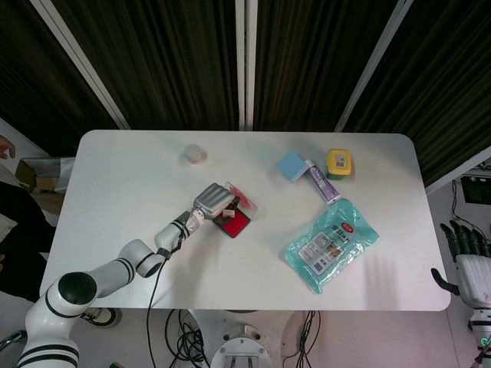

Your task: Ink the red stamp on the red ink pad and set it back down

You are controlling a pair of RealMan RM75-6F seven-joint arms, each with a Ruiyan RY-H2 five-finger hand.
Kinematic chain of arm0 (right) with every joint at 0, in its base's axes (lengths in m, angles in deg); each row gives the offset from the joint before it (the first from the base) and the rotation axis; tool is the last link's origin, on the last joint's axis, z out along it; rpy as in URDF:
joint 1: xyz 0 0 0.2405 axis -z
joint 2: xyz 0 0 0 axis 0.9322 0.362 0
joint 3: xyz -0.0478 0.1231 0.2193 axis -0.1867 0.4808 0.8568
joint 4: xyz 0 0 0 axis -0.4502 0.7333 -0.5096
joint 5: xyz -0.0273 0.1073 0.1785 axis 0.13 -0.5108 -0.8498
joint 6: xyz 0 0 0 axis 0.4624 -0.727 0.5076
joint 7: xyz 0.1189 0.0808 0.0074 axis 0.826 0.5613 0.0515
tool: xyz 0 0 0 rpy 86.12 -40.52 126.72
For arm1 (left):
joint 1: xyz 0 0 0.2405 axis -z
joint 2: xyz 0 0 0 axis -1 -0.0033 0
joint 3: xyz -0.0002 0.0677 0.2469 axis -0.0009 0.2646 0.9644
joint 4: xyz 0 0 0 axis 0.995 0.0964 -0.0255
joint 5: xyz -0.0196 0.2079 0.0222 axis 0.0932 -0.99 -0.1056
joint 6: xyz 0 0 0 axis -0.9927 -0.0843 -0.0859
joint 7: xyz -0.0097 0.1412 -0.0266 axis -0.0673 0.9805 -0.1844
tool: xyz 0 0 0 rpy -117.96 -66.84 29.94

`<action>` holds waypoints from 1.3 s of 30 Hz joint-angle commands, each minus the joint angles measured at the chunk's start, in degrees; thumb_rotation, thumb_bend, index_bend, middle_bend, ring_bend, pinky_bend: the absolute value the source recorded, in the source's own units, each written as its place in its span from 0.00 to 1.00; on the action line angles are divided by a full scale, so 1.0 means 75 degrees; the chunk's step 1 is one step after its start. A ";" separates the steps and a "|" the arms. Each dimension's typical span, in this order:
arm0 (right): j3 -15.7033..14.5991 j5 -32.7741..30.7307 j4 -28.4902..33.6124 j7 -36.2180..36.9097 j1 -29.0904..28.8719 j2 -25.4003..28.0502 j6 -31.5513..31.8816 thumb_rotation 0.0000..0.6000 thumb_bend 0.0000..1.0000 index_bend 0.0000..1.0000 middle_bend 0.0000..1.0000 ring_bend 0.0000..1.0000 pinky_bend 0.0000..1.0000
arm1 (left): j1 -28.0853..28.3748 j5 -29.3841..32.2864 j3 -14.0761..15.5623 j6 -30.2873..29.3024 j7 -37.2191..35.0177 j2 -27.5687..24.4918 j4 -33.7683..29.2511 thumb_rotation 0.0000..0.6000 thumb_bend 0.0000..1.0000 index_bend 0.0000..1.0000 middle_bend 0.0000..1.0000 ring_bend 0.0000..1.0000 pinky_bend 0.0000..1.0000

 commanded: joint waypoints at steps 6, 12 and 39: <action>0.0005 -0.0049 -0.0043 -0.0032 -0.0053 -0.0037 -0.0124 1.00 0.19 0.00 0.00 0.00 0.00 | -0.0066 0.0063 -0.0166 -0.0240 -0.0027 -0.1027 -0.1186 1.00 0.41 0.60 0.59 1.00 0.99; 0.0052 0.0006 -0.0077 0.0100 -0.0130 -0.0098 -0.0141 1.00 0.19 0.00 0.00 0.00 0.00 | -0.0593 0.0037 0.0045 -0.0735 0.0450 -0.2613 -0.3126 1.00 0.41 0.60 0.59 1.00 0.99; 0.0062 0.0059 0.0119 -0.0088 -0.0034 0.0043 0.0130 1.00 0.19 0.00 0.00 0.00 0.00 | -0.2794 -0.1070 0.1663 -0.2486 -0.0259 -0.2699 -0.2689 1.00 0.42 0.60 0.60 1.00 0.99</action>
